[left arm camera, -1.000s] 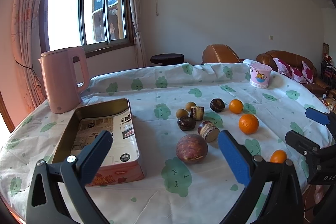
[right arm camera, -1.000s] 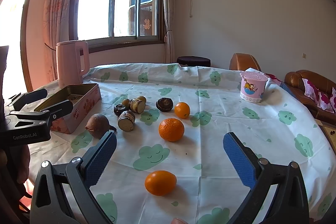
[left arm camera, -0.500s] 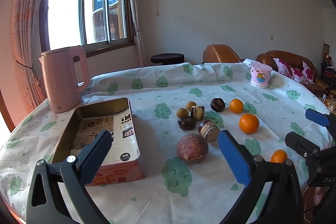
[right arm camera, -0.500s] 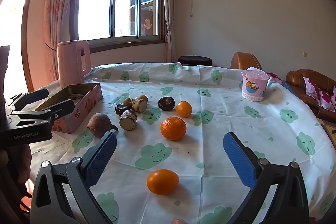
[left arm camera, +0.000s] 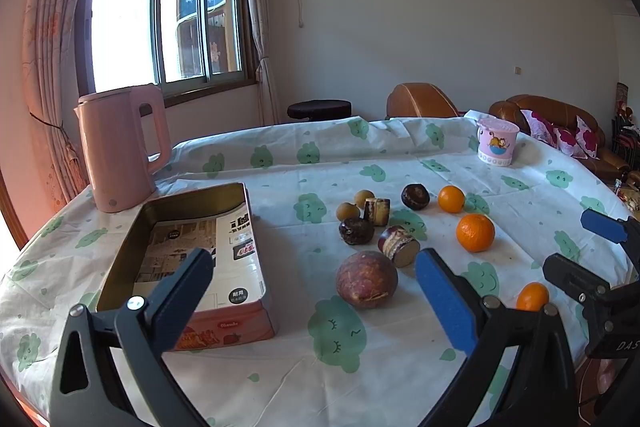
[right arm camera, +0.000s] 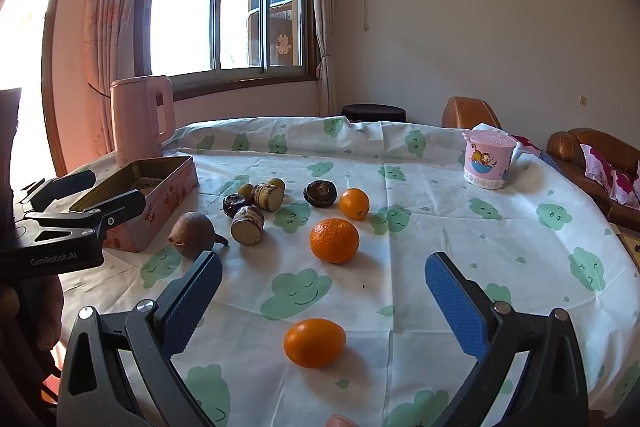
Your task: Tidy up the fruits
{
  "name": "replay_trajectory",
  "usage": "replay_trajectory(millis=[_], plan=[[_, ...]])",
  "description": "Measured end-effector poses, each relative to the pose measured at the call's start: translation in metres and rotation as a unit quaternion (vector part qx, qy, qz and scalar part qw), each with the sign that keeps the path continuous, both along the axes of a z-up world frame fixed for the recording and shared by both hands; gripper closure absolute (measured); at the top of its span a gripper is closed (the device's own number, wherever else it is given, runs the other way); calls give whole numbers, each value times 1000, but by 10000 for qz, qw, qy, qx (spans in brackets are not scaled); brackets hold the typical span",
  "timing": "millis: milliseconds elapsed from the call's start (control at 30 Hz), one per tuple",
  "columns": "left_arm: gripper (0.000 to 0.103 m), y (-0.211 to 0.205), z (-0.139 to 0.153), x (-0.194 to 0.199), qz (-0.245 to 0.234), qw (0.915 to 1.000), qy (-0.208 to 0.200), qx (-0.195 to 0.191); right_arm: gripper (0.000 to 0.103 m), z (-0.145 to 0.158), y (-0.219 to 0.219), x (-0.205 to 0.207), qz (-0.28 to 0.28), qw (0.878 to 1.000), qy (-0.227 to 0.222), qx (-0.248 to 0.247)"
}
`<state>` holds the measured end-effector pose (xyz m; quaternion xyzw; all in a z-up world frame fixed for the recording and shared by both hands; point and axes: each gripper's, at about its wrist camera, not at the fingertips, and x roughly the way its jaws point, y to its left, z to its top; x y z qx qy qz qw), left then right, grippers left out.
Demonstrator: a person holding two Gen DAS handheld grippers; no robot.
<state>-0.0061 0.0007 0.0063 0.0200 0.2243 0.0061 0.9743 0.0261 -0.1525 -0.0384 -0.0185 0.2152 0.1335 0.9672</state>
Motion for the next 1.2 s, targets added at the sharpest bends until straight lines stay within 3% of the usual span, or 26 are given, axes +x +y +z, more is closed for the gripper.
replay_trajectory(millis=[400, 800, 1033, 1100, 1200], plan=[[0, 1, -2, 0, -8, 10000, 19, 11, 1, -3, 1, -1, 3, 10000, 9, -15], [1, -12, -23, 9, -251, 9991, 340, 12, 3, -31, -3, -2, 177, 9993, 285, -139], [13, -24, -31, 28, -388, 9968, 699, 66, 33, -53, 1, 14, 382, 9956, 854, -100], [16, -27, -33, 35, -447, 9954, 848, 56, 44, -57, 1, 17, 408, 9946, 948, -74], [20, -30, -37, 45, -464, 9933, 1060, 68, 52, -56, 1, 17, 429, 9947, 927, -140]])
